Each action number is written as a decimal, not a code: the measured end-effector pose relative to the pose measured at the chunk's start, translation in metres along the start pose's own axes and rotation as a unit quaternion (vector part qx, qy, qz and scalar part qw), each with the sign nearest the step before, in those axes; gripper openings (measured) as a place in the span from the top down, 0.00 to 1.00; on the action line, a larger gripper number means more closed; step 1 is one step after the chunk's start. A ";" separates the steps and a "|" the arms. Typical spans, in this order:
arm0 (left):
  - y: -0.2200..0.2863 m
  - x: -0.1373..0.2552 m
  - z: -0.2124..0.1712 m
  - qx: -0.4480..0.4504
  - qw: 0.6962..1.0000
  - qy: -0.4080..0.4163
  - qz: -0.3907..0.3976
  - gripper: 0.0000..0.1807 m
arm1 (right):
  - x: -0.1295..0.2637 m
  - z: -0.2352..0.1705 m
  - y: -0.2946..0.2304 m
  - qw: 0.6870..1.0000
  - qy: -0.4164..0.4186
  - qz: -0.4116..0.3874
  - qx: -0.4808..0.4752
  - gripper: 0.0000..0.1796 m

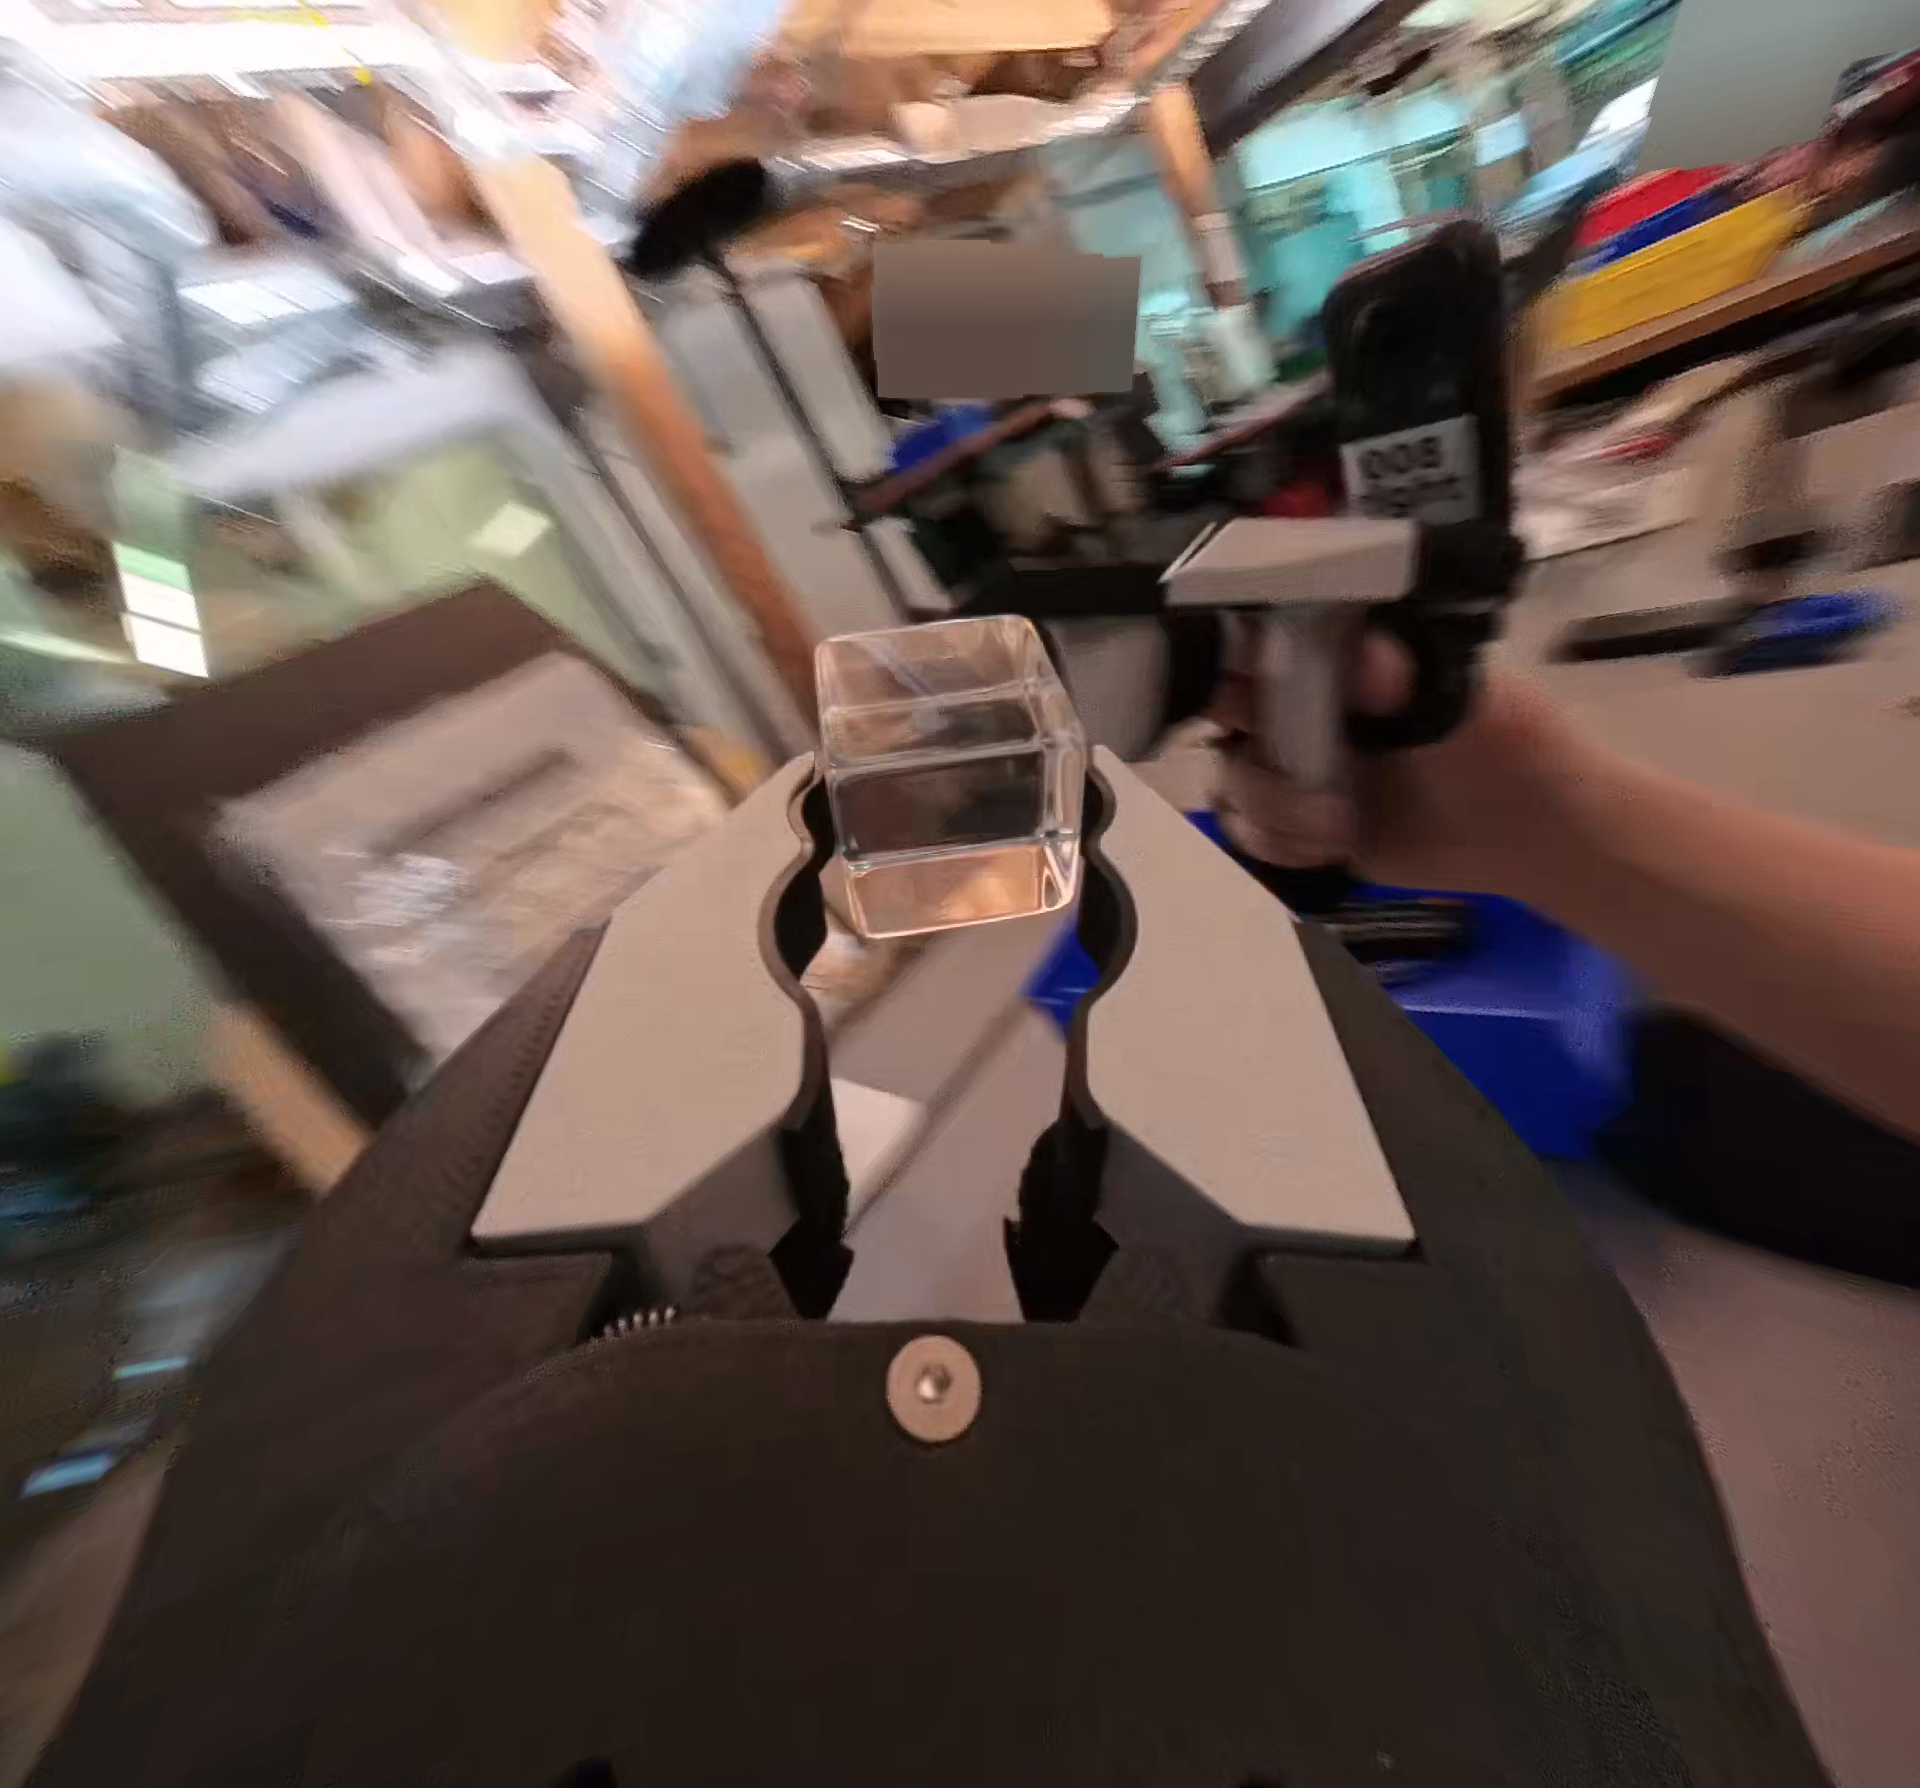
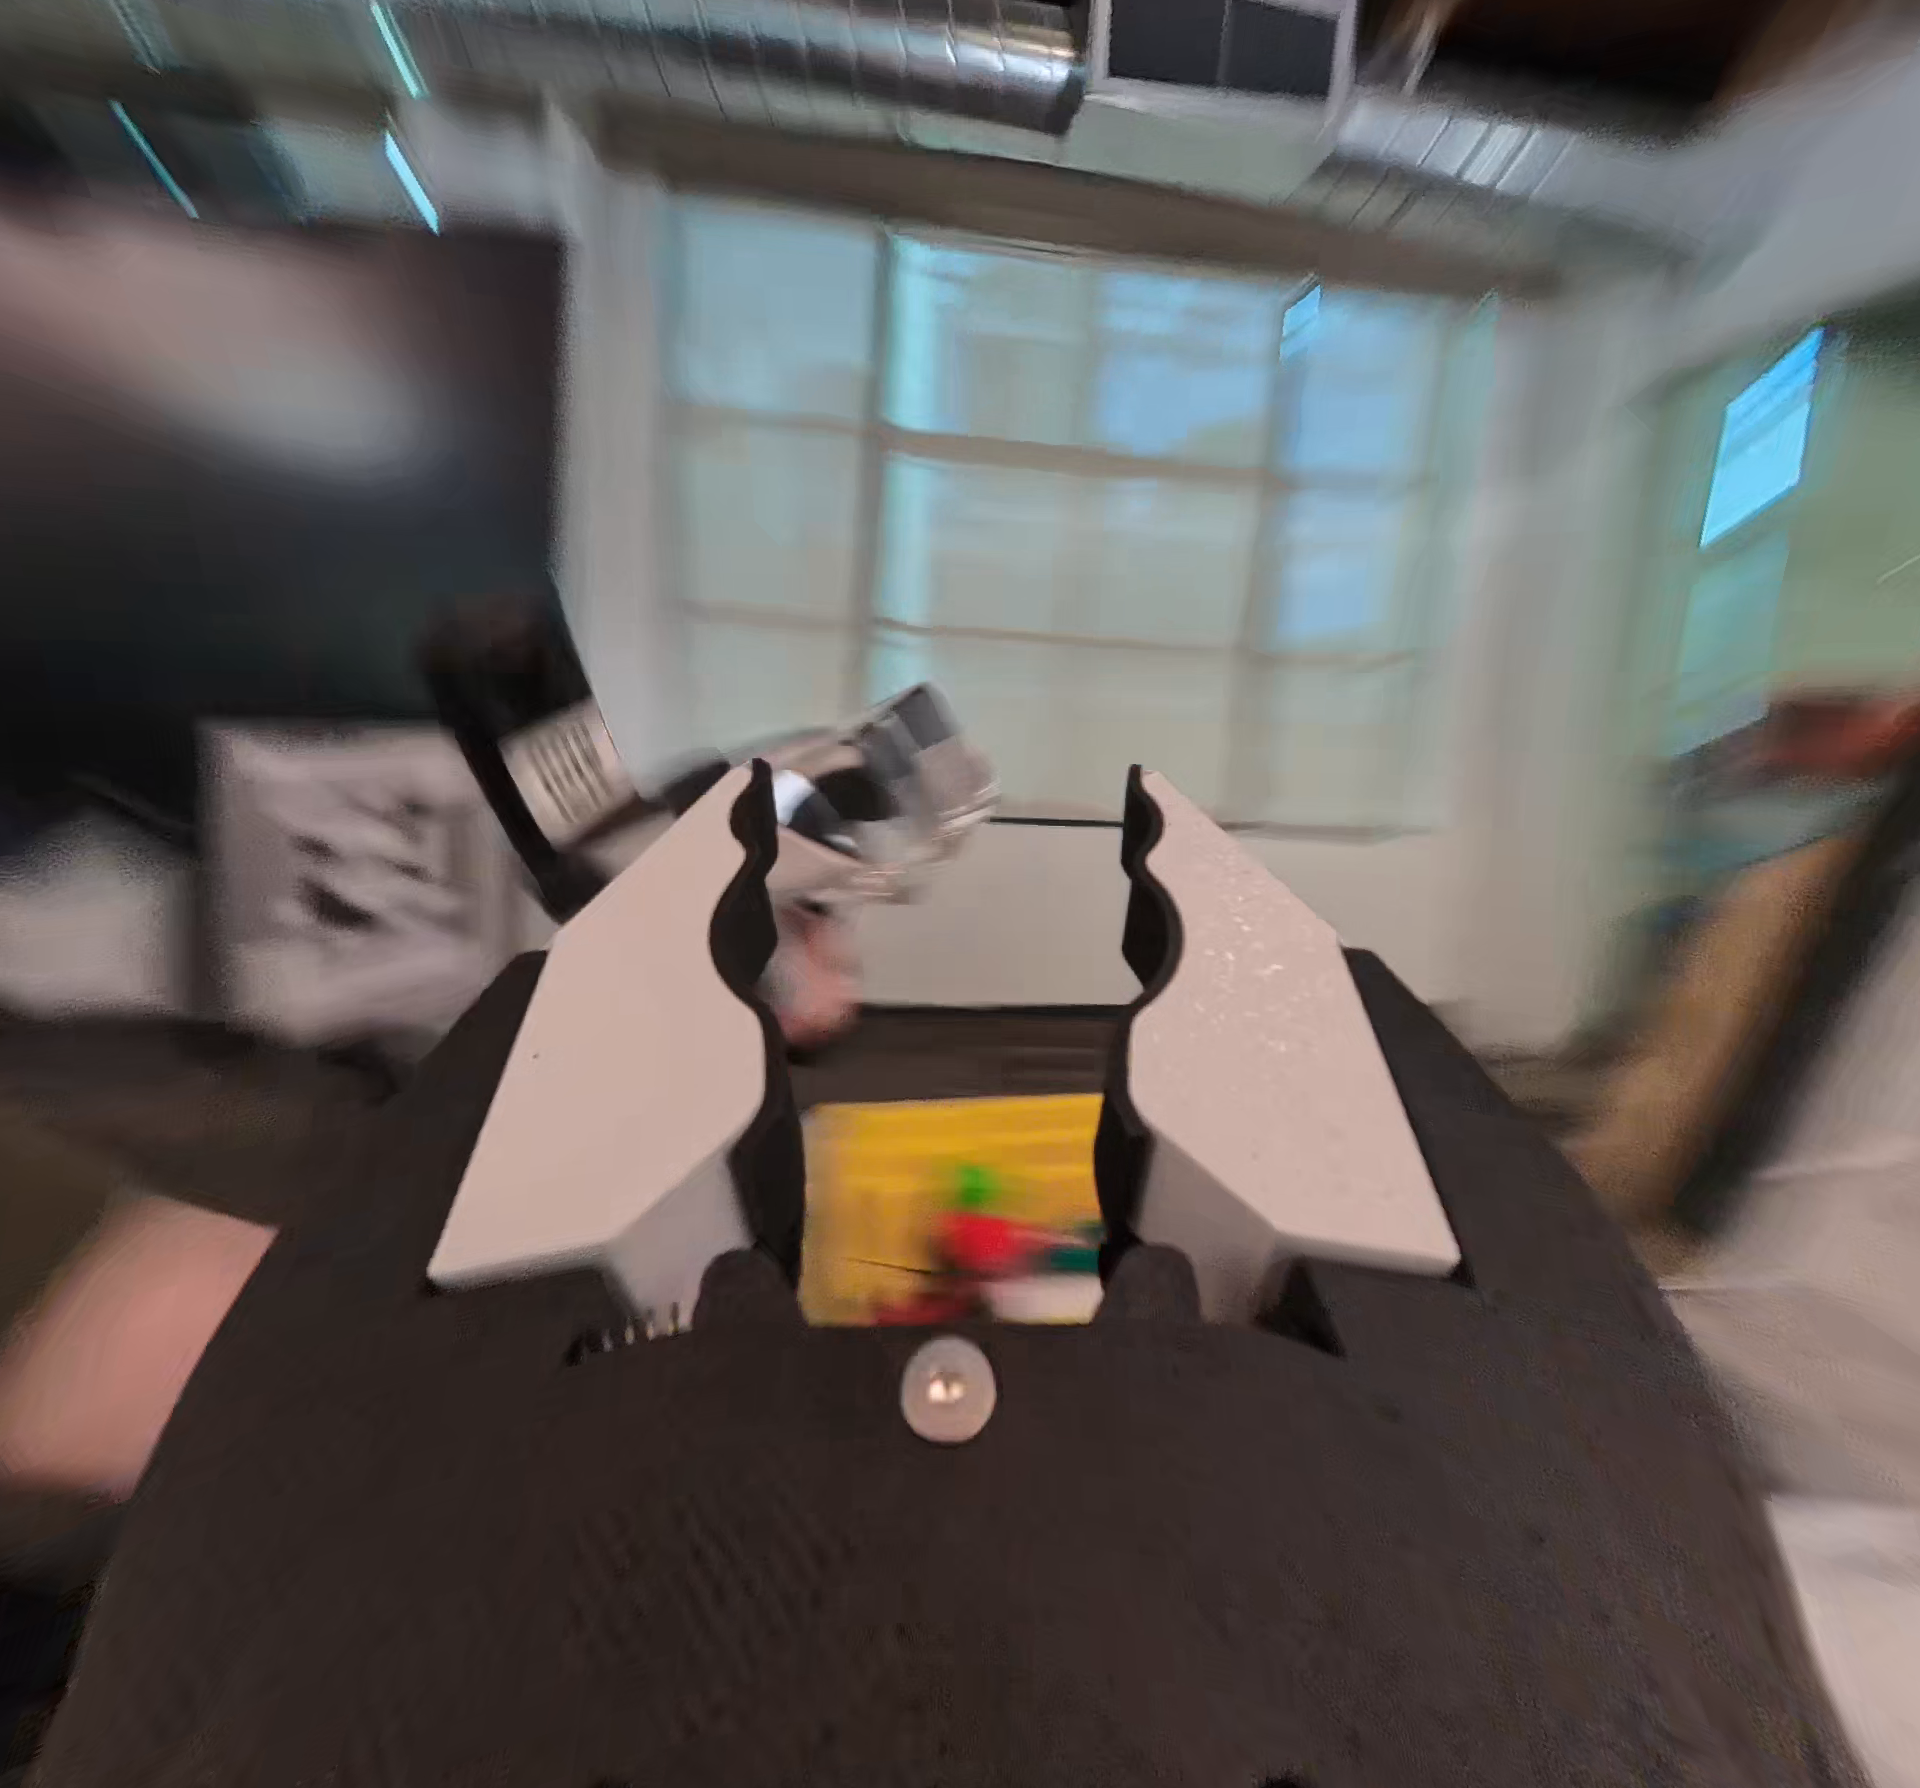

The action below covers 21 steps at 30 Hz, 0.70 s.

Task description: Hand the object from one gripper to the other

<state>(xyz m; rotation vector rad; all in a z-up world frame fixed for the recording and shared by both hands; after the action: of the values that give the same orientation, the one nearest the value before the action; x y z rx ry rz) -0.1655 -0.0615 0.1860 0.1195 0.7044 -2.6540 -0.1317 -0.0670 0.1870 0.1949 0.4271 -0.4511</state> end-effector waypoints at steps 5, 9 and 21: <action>0.025 0.020 0.003 0.231 0.946 -0.026 -0.226 0.75 | 0.007 -0.009 -0.034 0.922 -0.087 -0.016 0.376 0.67; 0.041 0.039 -0.002 0.315 0.882 -0.066 -0.344 0.76 | -0.001 -0.026 -0.058 0.889 -0.141 0.031 0.435 0.65; 0.069 0.052 -0.024 0.346 0.817 -0.146 -0.438 0.76 | -0.012 -0.063 -0.095 0.831 -0.224 0.111 0.496 0.77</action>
<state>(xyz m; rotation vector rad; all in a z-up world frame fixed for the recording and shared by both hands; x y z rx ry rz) -0.1868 -0.1230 0.1243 -0.5428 -0.4912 -3.5384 -0.2069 -0.1289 0.1279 1.1175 -0.3385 -0.4365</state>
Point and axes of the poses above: each gripper's, where its closed fingertips meet, x back along the fingers, z out of its top, y = z × x across the jaws, the point moved 1 cm from there along x, back along the fingers, and after that the axes turned 1 degree about x, right-handed, at the moved point
